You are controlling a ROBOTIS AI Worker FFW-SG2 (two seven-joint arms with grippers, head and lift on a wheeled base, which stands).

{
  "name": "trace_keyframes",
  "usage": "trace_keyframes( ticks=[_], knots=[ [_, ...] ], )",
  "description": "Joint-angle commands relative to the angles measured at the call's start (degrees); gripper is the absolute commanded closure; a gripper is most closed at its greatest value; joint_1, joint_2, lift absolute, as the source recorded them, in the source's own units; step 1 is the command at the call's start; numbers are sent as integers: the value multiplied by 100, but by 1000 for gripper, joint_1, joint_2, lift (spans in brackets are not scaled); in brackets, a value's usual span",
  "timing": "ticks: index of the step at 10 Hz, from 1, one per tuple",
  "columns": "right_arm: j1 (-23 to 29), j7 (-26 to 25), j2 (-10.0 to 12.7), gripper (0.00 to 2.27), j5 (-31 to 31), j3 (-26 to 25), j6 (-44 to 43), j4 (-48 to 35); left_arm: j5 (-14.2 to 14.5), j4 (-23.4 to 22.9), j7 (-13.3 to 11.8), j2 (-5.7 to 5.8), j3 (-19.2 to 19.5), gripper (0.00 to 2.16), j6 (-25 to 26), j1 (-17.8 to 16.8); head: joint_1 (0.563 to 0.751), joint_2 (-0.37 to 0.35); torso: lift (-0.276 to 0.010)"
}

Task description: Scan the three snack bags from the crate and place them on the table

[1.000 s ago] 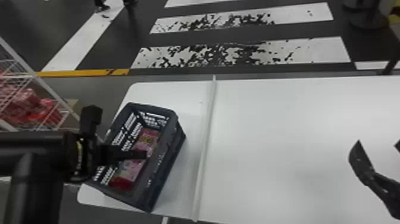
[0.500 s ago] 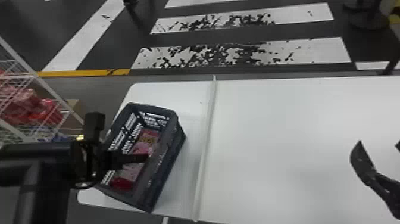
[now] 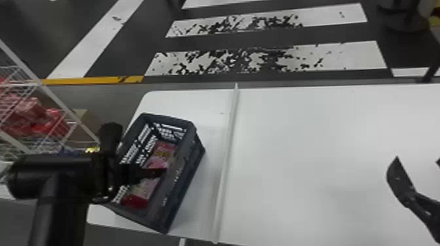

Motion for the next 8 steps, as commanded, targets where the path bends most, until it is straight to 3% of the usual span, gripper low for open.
trace_keyframes(
  ticks=[1,3,5,8],
  knots=[
    [73,0,0,144,-17,0,-152,15,-315,240,-197,54,-167,80,2,-261,695,243,-62],
    [153,0,0,144,-44,-26,-310,33,-623,459,-663,300,-422,80,-121,-375,695,239,-62],
    [188,0,9,144,-35,-35,-381,33,-816,635,-1094,458,-475,80,-490,-384,695,239,-62],
    [188,0,44,144,-26,9,-416,24,-904,872,-1489,511,-677,80,-753,-419,695,242,-62]
  ],
)
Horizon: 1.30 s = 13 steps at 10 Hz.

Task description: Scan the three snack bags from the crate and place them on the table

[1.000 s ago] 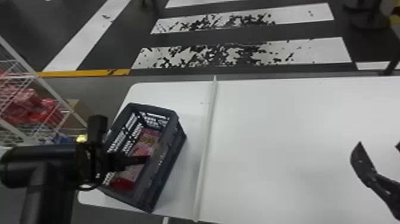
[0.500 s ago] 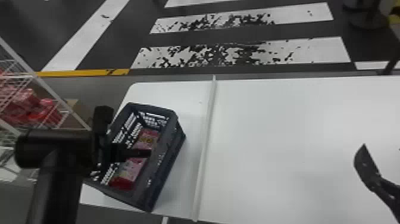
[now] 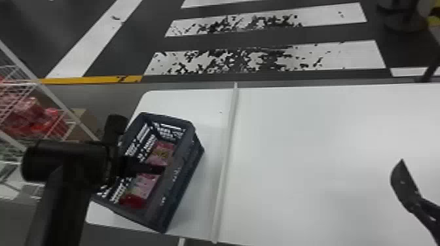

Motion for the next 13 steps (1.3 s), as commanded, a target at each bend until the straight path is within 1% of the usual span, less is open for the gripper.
trace_keyframes(
  ticks=[1,3,4,6,7,8,9,10,11,12,13],
  knots=[
    [0,-1,14,144,22,15,-25,-2,-11,33,-33,-1,-80,80,-17,-10,695,238,-62],
    [0,-1,14,144,5,-20,-148,-2,-46,33,-33,-19,-142,80,-17,-18,695,233,-62],
    [0,-1,14,144,-13,-47,-183,7,-55,59,11,-36,-159,80,-17,-18,695,227,-62],
    [0,-1,5,144,-30,-73,-201,25,-64,340,64,-71,-195,90,-157,-27,695,219,-62],
    [17,-1,5,144,-39,-82,-201,33,-64,516,46,-80,-203,221,-368,-27,695,217,-62],
    [35,-1,5,144,-48,-99,-254,51,-55,692,-77,-80,-212,630,-509,-89,695,217,-62],
    [44,-1,5,144,-92,-117,-236,69,-64,877,-103,-80,-300,1457,-491,-203,695,212,-62],
    [70,-1,5,144,-101,-126,-254,60,-64,894,-59,-89,-309,1865,-491,-203,695,204,-62],
    [88,-1,5,144,-171,-135,-254,60,-64,877,-68,-89,-282,1895,-491,-221,695,202,-62],
    [114,-1,5,144,-171,-135,-289,51,-64,850,-68,-71,-230,2047,-474,-221,695,199,-62],
    [149,-1,5,144,-180,-126,-306,42,-64,789,-68,-62,-107,2047,-456,-203,695,200,-62]
  ],
)
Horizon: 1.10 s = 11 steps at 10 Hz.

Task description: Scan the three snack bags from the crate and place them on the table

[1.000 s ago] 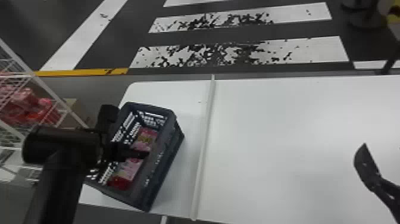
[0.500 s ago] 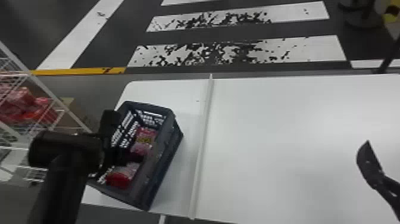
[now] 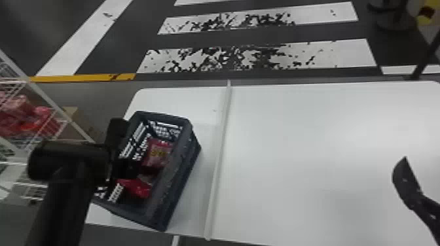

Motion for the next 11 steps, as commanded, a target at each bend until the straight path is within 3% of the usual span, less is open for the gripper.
trace_keyframes(
  ticks=[1,4,6,8,11],
  knots=[
    [56,0,7,144,-16,8,-50,-20,-1,-148,8,33,209,2047,34,49,695,205,-62],
    [144,0,24,144,-33,34,-190,-55,87,-816,228,-2,613,2047,51,427,695,240,-62],
    [223,0,24,144,-33,43,-384,-72,289,-1616,404,-204,921,2047,298,779,695,260,-62],
    [311,0,16,144,-86,17,-559,-116,360,-2328,650,-336,1079,2047,807,946,695,256,-62],
    [329,9,-2,144,-253,-45,-612,-134,439,-2811,1204,-476,1185,2047,1018,1104,695,248,-62]
  ],
)
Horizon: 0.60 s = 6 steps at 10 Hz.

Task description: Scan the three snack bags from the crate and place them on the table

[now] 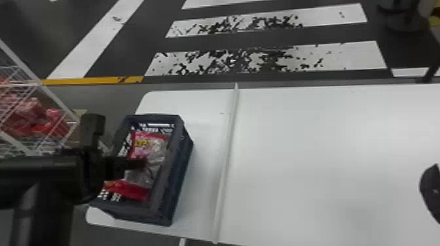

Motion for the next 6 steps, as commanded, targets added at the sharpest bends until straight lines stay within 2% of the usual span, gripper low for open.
trace_keyframes(
  ticks=[1,2,6],
  knots=[
    [-25,3,-13,144,-42,-34,-1,-2,77,-140,164,-68,50,2047,-13,61,695,246,-62],
    [-51,3,-13,144,-51,-34,-1,-2,121,-193,278,-85,67,2047,-118,96,695,245,-62],
    [-104,-6,-13,144,-86,-52,52,16,227,-536,392,-94,85,2051,-206,114,695,229,-62]
  ],
)
